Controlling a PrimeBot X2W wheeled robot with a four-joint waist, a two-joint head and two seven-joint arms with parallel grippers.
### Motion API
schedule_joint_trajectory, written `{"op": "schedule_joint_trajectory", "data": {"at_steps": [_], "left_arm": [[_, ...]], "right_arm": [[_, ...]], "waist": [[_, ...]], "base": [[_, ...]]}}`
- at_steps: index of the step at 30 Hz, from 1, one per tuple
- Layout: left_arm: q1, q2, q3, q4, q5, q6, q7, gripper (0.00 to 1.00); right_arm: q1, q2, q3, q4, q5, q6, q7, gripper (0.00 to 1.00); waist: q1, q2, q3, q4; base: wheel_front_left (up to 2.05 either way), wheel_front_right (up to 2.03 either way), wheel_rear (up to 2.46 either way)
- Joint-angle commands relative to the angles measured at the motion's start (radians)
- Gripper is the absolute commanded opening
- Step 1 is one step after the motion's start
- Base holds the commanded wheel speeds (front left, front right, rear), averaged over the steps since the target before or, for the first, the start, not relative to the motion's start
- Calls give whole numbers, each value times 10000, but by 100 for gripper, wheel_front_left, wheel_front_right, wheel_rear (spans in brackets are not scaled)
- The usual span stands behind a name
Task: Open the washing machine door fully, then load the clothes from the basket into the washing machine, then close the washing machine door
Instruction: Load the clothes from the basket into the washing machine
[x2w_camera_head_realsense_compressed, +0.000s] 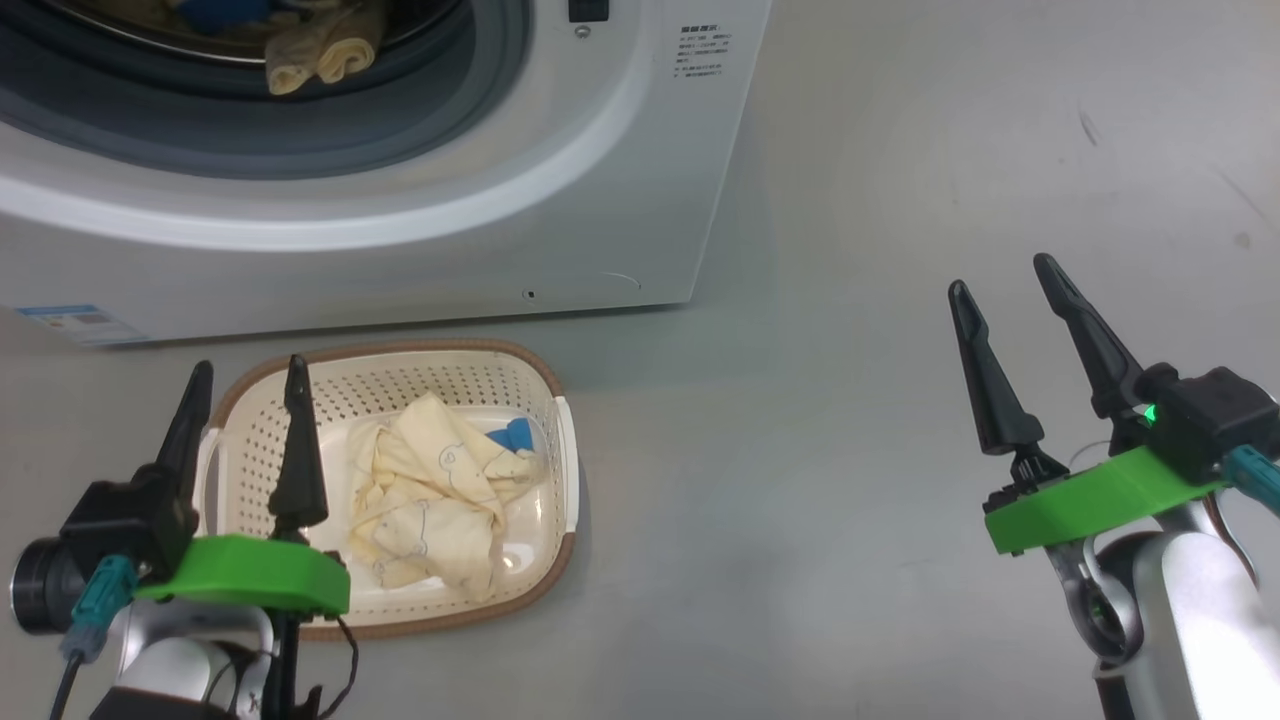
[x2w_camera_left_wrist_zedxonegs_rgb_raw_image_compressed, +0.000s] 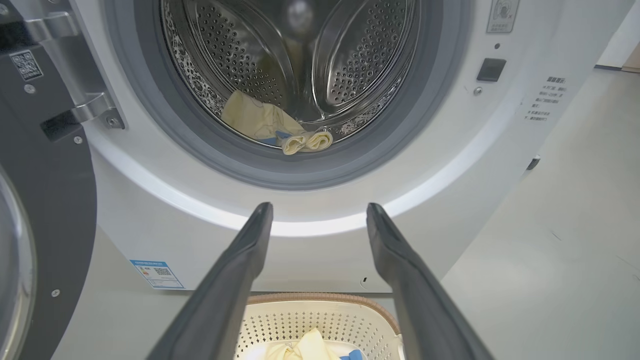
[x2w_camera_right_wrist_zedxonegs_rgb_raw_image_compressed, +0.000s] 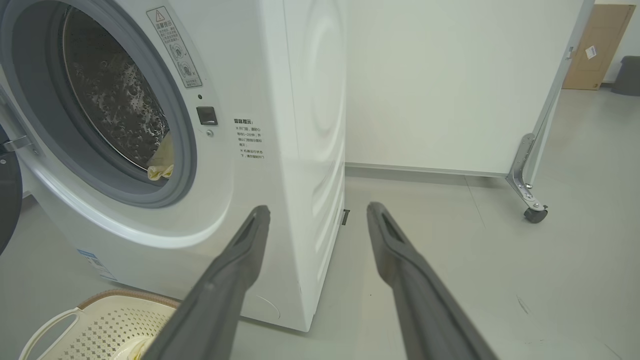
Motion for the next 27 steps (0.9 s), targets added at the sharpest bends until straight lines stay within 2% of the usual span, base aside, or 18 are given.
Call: {"op": "schedule_joint_trajectory", "data": {"at_steps": [1,6,12,19,27], "left_arm": [[-453,316,426,-339,-25,2207,39,100],[-1010,514,416,-152,5,2106,383,100],[-2348,1083,364,405,178,1741,1151,100],[-4148,1920,356,1246,80,920,2421,100],[-5945,3263,-32,2342,712,12,3808,100]], "right_arm": [[-17,-5,203,-361,15,-29,30,100],[-174,5,275,-352,145,-29,-47,100],[-518,13,482,-161,373,-29,-259,100],[-977,16,842,254,907,-29,-607,100],[-1401,17,1168,805,1528,-29,-832,100]], "waist": [[0,0,109,-37],[0,0,552,-200],[0,0,1258,-583],[0,0,2045,-1239],[0,0,2716,-2008]], "base": [[0,0,0],[0,0,0],[0,0,0],[0,0,0],[0,0,0]]}}
